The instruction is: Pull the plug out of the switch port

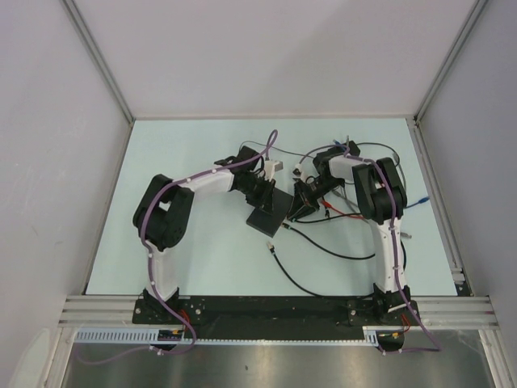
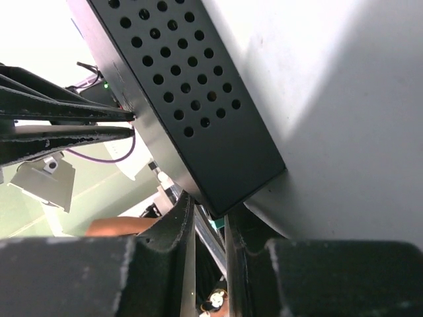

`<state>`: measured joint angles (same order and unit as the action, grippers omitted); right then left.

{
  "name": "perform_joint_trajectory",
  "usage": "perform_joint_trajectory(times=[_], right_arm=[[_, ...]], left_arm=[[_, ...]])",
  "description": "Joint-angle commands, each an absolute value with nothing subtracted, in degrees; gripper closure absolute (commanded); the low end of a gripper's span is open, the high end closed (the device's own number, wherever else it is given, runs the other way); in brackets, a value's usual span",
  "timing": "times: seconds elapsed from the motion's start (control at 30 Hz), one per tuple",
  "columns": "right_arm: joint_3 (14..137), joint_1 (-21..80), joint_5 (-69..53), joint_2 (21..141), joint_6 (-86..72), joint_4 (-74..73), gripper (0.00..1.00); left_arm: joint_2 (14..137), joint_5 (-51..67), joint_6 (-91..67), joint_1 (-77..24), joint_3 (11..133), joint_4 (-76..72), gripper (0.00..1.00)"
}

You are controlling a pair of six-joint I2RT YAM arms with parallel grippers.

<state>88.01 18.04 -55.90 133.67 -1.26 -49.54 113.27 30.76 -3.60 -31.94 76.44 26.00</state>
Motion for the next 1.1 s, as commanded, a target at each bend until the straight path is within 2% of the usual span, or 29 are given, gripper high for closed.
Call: perform_joint_trajectory(times=[0.0, 0.17, 0.47, 0.57, 0.6, 0.7, 0.77, 0.83, 0.93, 1.0, 1.07], right_arm=[[81.2, 20.1, -31.4, 141.9, -0.2, -53.9, 1.0], [85.6, 19.8, -33.7, 146.4, 8.7, -67.8, 1.0], [78.4, 19.5, -32.8, 139.1, 6.5, -63.4, 1.0], [83.6, 19.9, -31.7, 141.7, 5.4, -64.3, 1.0], [90.6, 19.9, -31.5, 144.9, 5.4, -65.2, 1.0], [97.5, 19.9, -30.7, 146.9, 5.1, -66.5, 1.0], [93.5, 20.2, -30.8, 145.4, 4.5, -65.1, 1.0], [81.6, 21.4, -31.3, 140.5, 3.9, -60.8, 1.0], [73.0, 23.0, -30.5, 134.8, 1.2, -57.8, 1.0], [73.7, 23.0, -32.2, 134.4, 0.6, -58.7, 1.0], [79.6, 23.0, -33.9, 137.5, 1.0, -60.2, 1.0]], left_arm=[[119.1, 25.1, -3.6, -32.7, 76.0, 27.9, 0.84], [119.5, 23.2, -3.7, -32.3, 76.0, 28.3, 0.86], [122.1, 24.6, -4.4, -29.5, 77.6, 28.8, 0.91], [123.2, 25.0, -4.1, -29.0, 78.7, 29.1, 0.93], [123.3, 25.0, -4.1, -29.0, 78.8, 29.0, 0.94], [123.0, 23.5, -4.3, -29.2, 78.7, 28.7, 0.98], [122.7, 22.9, -4.4, -29.1, 78.0, 28.7, 0.99], [122.8, 22.9, -4.6, -29.0, 78.2, 28.7, 1.0], [123.3, 22.3, -4.6, -28.9, 78.8, 28.6, 1.0], [123.5, 22.1, -4.7, -28.9, 79.0, 28.6, 1.0], [123.7, 22.7, -4.6, -28.9, 79.3, 28.7, 1.0]])
